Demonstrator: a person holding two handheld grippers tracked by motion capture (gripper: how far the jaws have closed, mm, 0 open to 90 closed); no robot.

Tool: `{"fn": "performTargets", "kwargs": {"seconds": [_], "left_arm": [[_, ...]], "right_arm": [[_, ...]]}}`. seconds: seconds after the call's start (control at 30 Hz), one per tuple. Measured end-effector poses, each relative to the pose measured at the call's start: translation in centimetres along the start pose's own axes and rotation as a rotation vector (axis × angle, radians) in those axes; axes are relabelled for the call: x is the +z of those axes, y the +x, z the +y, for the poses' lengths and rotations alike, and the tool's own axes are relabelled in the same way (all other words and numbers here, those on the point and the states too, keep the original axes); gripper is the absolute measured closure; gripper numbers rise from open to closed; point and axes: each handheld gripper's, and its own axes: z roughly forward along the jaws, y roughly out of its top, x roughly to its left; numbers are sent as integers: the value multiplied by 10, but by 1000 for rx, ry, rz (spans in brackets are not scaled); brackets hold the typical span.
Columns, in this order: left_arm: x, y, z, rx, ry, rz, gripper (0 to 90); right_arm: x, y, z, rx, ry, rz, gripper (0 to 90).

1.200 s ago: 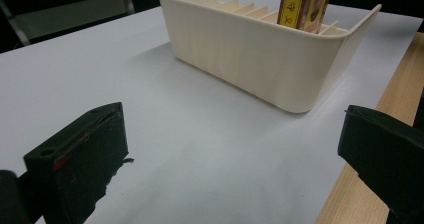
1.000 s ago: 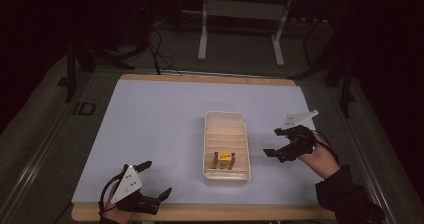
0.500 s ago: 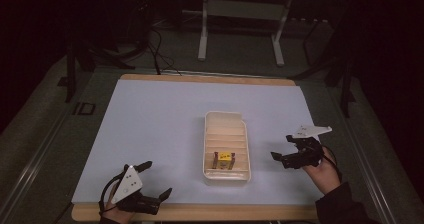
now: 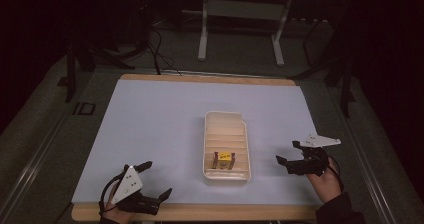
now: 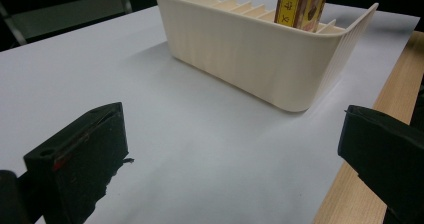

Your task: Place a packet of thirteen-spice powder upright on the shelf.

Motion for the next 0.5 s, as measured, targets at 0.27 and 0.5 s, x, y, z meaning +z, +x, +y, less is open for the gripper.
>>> {"fn": "performTargets", "kwargs": {"seconds": [0.27,0.5], "left_arm": [[0,-1,0,7,0,-1,0],[0,-1,1,9,-1,-1,0]], "right_arm": [[1,-1,-11,19,22,-5,135],[0,-3,-11,25,7,5,140]]}}
